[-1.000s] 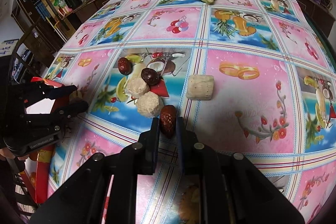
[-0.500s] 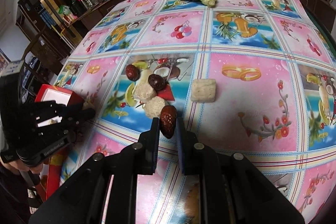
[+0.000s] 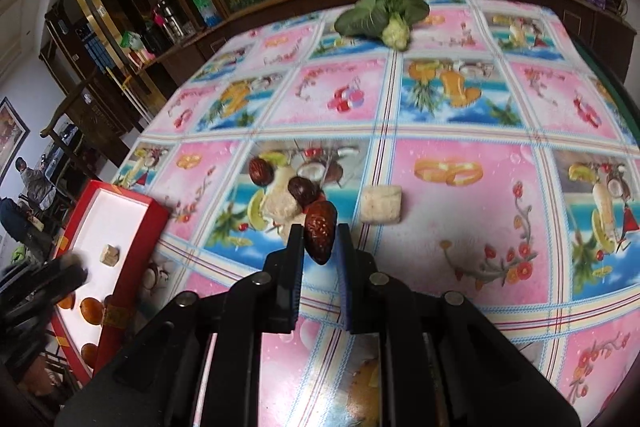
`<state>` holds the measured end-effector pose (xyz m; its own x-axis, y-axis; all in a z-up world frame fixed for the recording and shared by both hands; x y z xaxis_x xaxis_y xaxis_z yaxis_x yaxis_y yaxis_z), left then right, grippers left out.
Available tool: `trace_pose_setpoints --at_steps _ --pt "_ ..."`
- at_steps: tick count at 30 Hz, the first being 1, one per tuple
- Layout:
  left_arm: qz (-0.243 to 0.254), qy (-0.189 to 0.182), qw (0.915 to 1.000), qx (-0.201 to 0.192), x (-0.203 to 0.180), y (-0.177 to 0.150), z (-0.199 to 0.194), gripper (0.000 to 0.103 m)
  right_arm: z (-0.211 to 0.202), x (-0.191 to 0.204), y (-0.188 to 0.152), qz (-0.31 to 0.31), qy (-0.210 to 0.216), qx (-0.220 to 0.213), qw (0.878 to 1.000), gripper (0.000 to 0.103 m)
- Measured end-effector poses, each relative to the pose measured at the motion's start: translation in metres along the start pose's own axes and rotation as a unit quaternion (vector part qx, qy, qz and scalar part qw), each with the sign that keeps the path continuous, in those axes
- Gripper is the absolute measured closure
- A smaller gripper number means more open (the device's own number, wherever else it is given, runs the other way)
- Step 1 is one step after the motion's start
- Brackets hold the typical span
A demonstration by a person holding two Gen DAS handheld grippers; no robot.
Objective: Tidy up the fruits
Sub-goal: 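Carry the red date over the red box with the right gripper while the left holds a beige cake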
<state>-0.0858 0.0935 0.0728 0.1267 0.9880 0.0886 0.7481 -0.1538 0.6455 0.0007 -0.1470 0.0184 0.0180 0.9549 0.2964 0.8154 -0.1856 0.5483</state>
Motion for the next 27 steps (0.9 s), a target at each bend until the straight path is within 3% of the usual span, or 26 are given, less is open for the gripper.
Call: trace_pose_setpoints --at_steps 5,8,13,18,23,27 --pt "-0.059 0.08 0.9943 -0.038 0.05 -0.051 -0.055 0.091 -0.008 0.007 -0.001 -0.016 0.0 -0.037 0.999 0.086" --pt "-0.099 0.102 0.9885 -0.053 0.075 -0.078 -0.072 0.091 -0.008 0.015 -0.004 -0.03 0.003 -0.053 0.998 0.086" --pt "-0.121 0.085 0.9881 -0.042 0.093 -0.103 -0.069 0.091 -0.009 0.046 -0.016 -0.037 0.045 -0.056 0.997 0.086" --pt "-0.147 0.072 0.9858 -0.038 0.104 -0.111 -0.057 0.091 -0.018 0.129 -0.051 -0.102 0.11 -0.062 0.987 0.086" --pt "-0.155 0.062 0.9852 -0.041 0.111 -0.119 -0.057 0.091 -0.008 0.213 -0.085 -0.144 0.191 -0.022 0.971 0.086" --pt "-0.161 0.037 0.9858 -0.031 0.11 -0.128 -0.05 0.09 0.005 0.254 -0.104 -0.189 0.198 0.006 0.962 0.086"
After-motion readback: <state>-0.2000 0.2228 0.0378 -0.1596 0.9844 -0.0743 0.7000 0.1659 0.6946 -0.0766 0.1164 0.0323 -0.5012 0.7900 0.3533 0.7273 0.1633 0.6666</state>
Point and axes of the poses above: each gripper's, at about its wrist camera, not at the fingertips, and z roughly the way its jaws point, x to its left, y to its top, the point moved 2 cm from there along z, roughly the way its jaws point, and after that the axes turned 4 degrees about x, right-handed, at the moved point
